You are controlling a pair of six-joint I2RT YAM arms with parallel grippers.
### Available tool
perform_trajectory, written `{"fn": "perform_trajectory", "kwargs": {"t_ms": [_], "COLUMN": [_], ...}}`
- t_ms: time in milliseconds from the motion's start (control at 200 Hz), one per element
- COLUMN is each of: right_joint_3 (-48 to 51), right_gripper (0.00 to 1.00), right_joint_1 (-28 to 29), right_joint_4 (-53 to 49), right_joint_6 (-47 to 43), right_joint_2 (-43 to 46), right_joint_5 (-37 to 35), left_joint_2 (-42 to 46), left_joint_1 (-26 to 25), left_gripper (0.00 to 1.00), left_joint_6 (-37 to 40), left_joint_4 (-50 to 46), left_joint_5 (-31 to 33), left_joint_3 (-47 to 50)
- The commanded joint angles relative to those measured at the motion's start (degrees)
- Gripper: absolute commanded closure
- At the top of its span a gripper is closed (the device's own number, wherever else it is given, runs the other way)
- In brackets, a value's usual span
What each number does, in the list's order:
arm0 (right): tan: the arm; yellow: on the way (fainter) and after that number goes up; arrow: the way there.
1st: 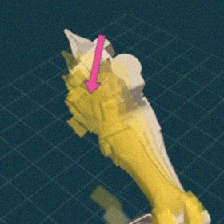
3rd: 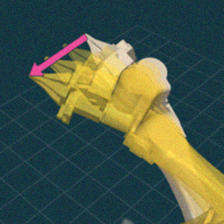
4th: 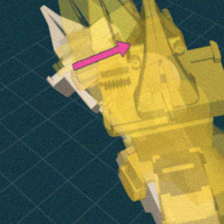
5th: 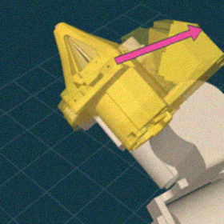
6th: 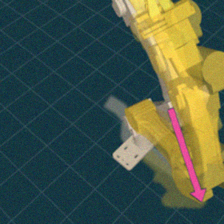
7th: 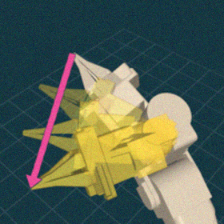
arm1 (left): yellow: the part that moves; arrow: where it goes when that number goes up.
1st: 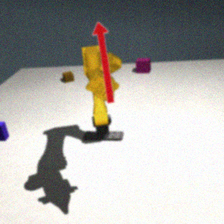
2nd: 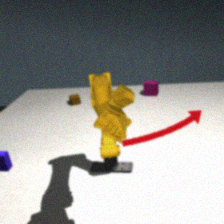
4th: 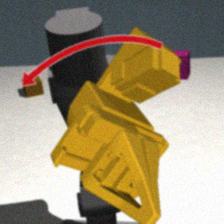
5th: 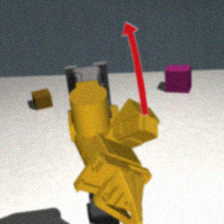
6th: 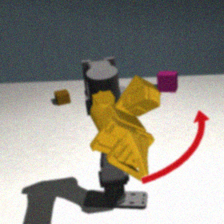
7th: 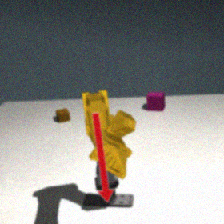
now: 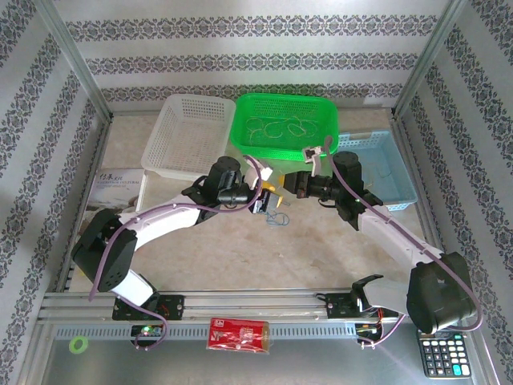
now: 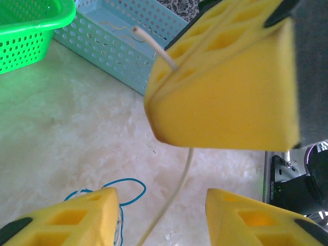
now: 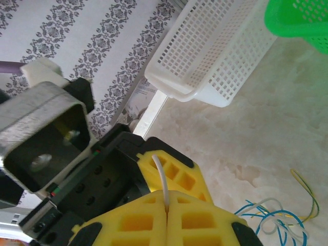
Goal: Untangle the cables
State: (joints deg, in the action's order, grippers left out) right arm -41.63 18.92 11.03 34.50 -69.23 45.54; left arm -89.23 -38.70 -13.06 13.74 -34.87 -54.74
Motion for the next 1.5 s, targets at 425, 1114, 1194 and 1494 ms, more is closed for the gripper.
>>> {"fn": "perform_trajectory", "kwargs": {"t_ms": [425, 1114, 1194, 1494], "right_joint_3": [0.8, 21.5, 20.8, 16.2], "right_gripper": [0.55, 0.27, 0.26, 0.24], "right_joint_1": [-1.8, 8.3, 10.0, 14.2], "right_joint_4": [1.5, 10.3, 11.2, 14.2], "right_joint_6": [0.9, -3.5, -4.2, -7.6], "right_joint_2": [3.6, 17.9, 16.8, 10.7], "right_joint_5": [-2.9, -26.4, -27.7, -33.4], "left_joint_2": [-0.7, 2.2, 2.2, 2.3], "left_joint_1": [-0.8, -0.7, -0.7, -0.7], "left_gripper": [1.00, 1.00, 1.00, 1.00], "left_joint_6": [-5.3, -24.8, -26.5, -32.9], "left_joint_4": [7.8, 12.9, 12.9, 13.6], "left_joint_5": [0.4, 5.5, 5.9, 7.3], "left_joint_3": [-0.6, -4.6, -5.3, -6.2]}}
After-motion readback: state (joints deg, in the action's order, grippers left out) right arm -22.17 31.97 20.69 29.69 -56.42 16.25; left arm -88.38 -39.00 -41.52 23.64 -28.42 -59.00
